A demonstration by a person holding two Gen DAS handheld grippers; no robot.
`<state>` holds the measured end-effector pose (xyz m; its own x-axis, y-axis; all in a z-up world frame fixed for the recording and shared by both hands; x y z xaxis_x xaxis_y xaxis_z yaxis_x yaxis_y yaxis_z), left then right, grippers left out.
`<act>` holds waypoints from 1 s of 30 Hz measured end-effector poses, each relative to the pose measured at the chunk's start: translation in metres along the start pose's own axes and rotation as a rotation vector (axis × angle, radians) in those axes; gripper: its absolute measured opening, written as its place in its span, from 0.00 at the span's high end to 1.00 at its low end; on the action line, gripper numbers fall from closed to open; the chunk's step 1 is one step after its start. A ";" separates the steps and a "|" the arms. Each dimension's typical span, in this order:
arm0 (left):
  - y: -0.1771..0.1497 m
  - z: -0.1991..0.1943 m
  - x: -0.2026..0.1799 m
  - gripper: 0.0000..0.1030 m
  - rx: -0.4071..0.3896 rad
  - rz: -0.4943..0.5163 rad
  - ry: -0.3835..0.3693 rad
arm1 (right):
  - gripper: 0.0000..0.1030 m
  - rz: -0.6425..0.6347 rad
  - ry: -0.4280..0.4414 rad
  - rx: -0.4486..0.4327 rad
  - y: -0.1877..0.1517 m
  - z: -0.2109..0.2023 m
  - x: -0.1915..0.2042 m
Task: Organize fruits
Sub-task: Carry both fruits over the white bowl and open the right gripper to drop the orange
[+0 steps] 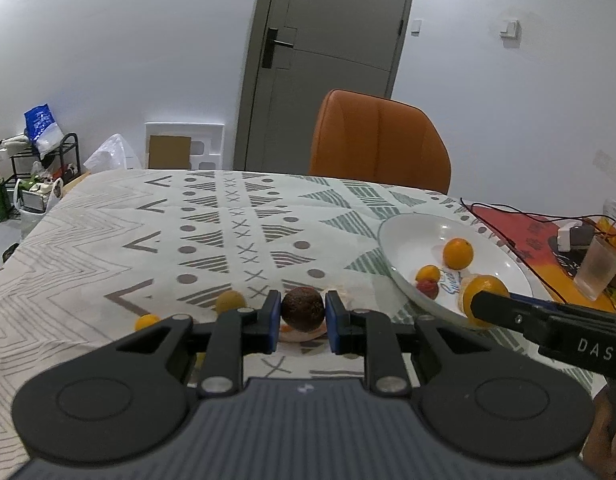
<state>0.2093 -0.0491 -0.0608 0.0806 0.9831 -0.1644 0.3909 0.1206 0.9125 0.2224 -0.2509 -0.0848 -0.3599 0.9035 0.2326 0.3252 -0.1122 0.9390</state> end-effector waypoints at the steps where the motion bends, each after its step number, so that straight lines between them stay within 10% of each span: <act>1: 0.000 0.002 -0.003 0.79 0.001 0.004 -0.003 | 0.66 0.003 -0.005 -0.002 0.000 -0.001 -0.004; 25: -0.003 0.036 -0.045 0.79 0.036 0.041 -0.040 | 0.65 0.079 -0.059 0.000 -0.005 0.011 -0.062; 30: -0.003 0.040 -0.052 0.79 0.036 0.051 -0.051 | 0.42 0.082 -0.096 -0.022 -0.002 0.012 -0.069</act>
<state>0.2409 -0.1056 -0.0697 0.1470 0.9795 -0.1378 0.4178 0.0648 0.9062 0.2572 -0.3079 -0.1058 -0.2473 0.9263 0.2842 0.3306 -0.1951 0.9234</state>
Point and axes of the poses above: each gripper's, at about its wrist camera, not at the fingertips, and z roughly the way its jaws point, x to its left, y to its top, the point moved 4 cm from there along z, roughly the way its jaws point, and after that the axes turned 9 degrees about -x, right-handed, at the moved point
